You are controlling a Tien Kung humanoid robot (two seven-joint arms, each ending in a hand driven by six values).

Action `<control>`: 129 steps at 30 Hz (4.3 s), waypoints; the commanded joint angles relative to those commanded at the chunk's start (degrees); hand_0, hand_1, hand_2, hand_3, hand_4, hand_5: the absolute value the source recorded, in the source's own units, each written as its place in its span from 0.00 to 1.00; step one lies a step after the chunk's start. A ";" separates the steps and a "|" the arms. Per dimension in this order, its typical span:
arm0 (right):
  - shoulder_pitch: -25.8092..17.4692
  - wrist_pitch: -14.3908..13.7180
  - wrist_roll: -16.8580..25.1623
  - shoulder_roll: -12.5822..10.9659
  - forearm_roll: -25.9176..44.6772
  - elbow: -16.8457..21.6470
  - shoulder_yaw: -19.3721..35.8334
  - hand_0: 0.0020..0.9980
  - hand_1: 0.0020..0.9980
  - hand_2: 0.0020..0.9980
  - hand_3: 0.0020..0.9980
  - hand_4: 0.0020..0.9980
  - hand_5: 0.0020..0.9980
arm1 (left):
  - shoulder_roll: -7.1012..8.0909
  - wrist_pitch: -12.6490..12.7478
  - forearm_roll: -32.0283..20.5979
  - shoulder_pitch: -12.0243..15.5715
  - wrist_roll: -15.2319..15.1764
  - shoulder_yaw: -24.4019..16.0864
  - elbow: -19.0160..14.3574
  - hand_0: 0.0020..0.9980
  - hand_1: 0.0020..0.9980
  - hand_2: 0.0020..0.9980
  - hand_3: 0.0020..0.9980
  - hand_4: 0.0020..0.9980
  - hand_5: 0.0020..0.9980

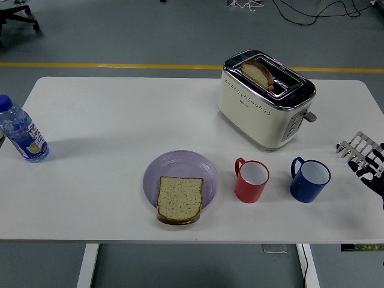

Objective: Pick up the cup,pour liquid into bread,place the cup on the desk

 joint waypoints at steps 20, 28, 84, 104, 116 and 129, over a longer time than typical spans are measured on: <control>0.00 -2.64 0.80 0.51 -7.27 -1.43 -9.58 0.96 0.90 0.97 1.00 1.00 0.21 | 0.03 0.01 -0.10 -0.15 -0.03 0.42 -0.02 0.67 0.73 0.74 0.63 0.39 1.00; 2.37 -4.05 1.09 1.24 -7.19 -4.02 -11.42 0.96 0.90 0.97 1.00 1.00 0.22 | 0.04 -0.12 -0.19 -0.27 -0.02 0.57 -0.03 0.67 0.74 0.74 0.63 0.39 1.00; 13.37 -9.53 8.59 4.17 2.54 -19.70 -21.70 0.94 0.88 0.96 1.00 1.00 0.23 | -0.38 -0.20 -0.85 -0.19 -0.50 1.90 -0.13 0.67 0.73 0.74 0.63 0.39 1.00; 15.32 -10.60 11.16 4.11 6.70 -22.56 -24.36 0.93 0.87 0.94 1.00 1.00 0.24 | -0.37 -0.22 -0.83 -0.32 -0.52 2.03 -0.17 0.67 0.74 0.74 0.63 0.39 1.00; 16.35 -11.96 13.77 3.85 12.56 -24.54 -26.71 0.87 0.78 0.86 0.95 1.00 0.24 | -0.36 -0.23 -0.79 -0.35 -0.64 2.12 -0.20 0.67 0.74 0.74 0.63 0.39 1.00; 16.88 -13.03 14.76 3.78 15.33 -25.84 -27.93 0.74 0.66 0.75 0.87 1.00 0.22 | -0.43 -0.28 -0.84 -0.33 -0.76 2.27 -0.21 0.67 0.74 0.74 0.63 0.39 1.00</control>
